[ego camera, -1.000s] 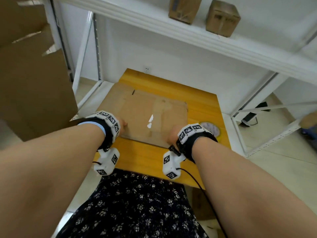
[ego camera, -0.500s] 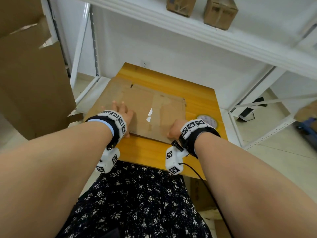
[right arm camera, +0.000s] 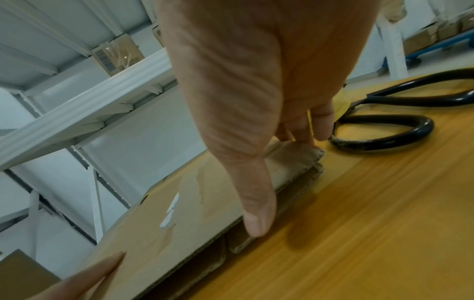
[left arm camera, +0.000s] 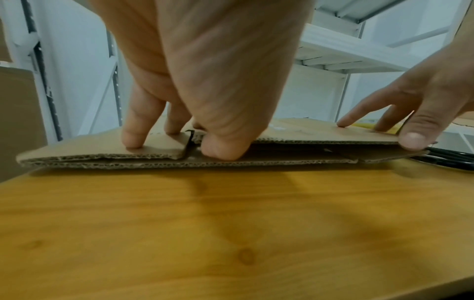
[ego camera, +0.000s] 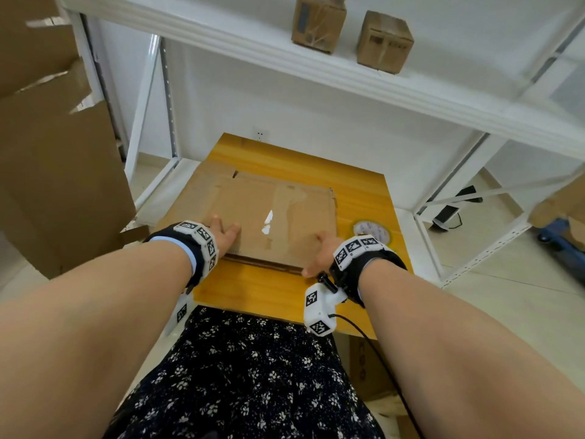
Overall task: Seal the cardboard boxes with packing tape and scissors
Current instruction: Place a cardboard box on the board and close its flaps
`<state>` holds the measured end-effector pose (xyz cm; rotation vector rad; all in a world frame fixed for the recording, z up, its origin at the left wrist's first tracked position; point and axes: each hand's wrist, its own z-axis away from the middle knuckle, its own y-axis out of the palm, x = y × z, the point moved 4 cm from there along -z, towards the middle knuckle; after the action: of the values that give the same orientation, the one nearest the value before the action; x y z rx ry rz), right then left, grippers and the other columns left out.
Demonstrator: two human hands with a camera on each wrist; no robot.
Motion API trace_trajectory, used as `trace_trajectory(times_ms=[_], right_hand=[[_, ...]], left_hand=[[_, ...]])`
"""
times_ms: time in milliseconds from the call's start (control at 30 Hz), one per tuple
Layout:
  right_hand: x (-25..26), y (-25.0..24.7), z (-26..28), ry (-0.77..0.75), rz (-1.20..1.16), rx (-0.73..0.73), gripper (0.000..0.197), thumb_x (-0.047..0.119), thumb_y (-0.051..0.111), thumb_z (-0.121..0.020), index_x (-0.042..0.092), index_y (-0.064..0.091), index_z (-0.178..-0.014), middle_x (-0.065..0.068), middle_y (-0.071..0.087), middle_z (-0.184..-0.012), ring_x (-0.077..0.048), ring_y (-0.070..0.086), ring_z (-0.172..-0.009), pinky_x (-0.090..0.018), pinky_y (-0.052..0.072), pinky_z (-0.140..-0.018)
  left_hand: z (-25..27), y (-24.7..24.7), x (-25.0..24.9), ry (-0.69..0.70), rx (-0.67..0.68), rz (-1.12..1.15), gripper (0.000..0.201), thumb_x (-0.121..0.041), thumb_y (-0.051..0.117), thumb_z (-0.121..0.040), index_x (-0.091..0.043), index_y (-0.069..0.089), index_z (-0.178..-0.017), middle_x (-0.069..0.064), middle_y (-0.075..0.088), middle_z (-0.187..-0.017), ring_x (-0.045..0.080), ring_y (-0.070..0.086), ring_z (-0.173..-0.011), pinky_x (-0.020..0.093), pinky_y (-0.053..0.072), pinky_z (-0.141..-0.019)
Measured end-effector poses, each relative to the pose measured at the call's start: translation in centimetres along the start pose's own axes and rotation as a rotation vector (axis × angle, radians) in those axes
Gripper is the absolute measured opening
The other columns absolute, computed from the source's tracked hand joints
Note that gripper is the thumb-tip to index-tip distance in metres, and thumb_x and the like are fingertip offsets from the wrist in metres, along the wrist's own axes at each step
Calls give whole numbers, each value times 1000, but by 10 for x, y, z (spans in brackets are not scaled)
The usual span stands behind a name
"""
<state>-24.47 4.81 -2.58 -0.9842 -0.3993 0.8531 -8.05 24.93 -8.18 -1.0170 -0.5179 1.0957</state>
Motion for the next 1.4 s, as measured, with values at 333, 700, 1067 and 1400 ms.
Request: trace_trajectory(times_ms=[333, 700, 1067, 1400], right_hand=[[-8, 5, 4, -21, 16, -50, 100, 47, 73, -84, 21, 8, -156, -10, 45, -148, -31, 55, -123, -44, 48, -102], [0, -11, 11, 28, -30, -102, 114, 56, 84, -56, 34, 19, -147, -9, 60, -119, -32, 64, -99, -47, 58, -84], [-7, -33, 16, -6, -45, -222, 63, 30, 62, -91, 26, 31, -145, -8, 65, -109, -26, 66, -90, -39, 60, -80], [-5, -44, 20, 107, -242, -388, 62, 25, 69, -91, 13, 36, -142, -17, 51, -133, -33, 59, -113, -38, 53, -84]], left_hand=[[-18, 8, 6, 47, -45, -1, 78, -50, 39, -90, -34, -3, -153, 14, 4, -161, 46, 29, -136, 59, 37, -103], [21, -24, -2, 52, -135, -96, 74, -54, 18, -89, -24, 3, -155, 22, 18, -156, 45, 35, -134, 53, 37, -105], [54, -63, -6, 128, -186, -82, 73, -5, 62, -77, -21, 30, -140, 14, 54, -118, 28, 61, -85, 38, 54, -73], [61, -77, 10, 36, -304, 165, 75, 6, 50, -87, -34, 28, -146, 19, 29, -135, 33, 57, -77, 36, 52, -70]])
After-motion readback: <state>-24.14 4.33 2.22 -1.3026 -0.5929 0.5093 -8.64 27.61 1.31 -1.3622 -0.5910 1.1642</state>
